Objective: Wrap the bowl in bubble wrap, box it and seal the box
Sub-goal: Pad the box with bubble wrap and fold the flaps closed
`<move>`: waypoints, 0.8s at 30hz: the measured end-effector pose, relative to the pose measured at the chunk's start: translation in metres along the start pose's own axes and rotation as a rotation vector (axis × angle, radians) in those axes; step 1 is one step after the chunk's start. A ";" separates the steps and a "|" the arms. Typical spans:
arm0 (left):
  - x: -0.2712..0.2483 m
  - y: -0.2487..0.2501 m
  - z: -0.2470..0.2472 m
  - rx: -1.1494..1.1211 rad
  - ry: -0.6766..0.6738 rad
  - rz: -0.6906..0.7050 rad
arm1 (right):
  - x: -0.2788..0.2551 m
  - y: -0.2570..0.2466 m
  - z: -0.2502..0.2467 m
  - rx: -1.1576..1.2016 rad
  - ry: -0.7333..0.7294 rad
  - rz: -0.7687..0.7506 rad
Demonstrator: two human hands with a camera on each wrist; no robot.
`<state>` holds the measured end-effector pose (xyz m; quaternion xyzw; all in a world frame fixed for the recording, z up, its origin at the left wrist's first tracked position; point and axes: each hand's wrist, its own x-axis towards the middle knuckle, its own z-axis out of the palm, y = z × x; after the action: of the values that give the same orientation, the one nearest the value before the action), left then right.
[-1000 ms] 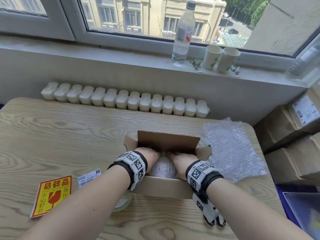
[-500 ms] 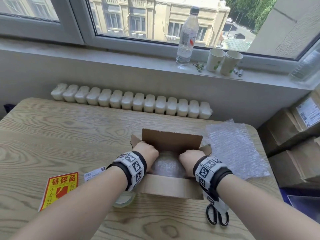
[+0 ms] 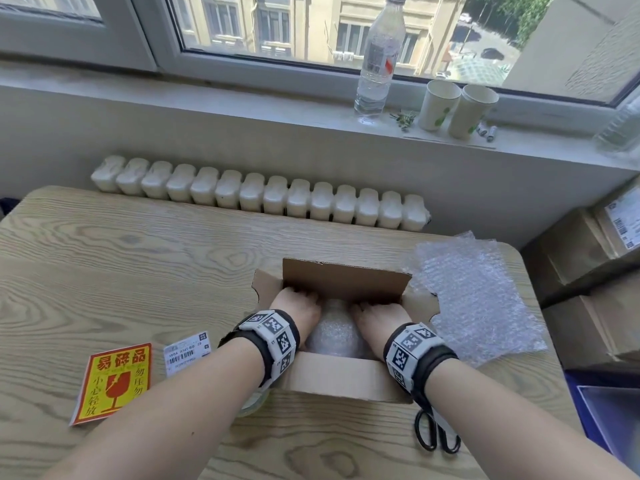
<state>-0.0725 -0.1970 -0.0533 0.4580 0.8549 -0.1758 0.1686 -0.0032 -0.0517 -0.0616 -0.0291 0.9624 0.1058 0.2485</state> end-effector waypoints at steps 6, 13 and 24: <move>-0.002 -0.001 -0.004 -0.006 0.008 0.011 | -0.003 0.001 -0.003 0.014 -0.014 -0.005; -0.021 -0.016 -0.018 0.022 0.021 0.072 | -0.018 0.008 -0.031 -0.033 -0.069 -0.055; -0.034 -0.011 -0.032 0.238 -0.131 0.068 | -0.044 0.016 -0.042 -0.231 -0.100 -0.103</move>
<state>-0.0676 -0.2129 -0.0080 0.4908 0.7992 -0.2996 0.1747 0.0138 -0.0452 -0.0008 -0.1017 0.9275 0.2043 0.2962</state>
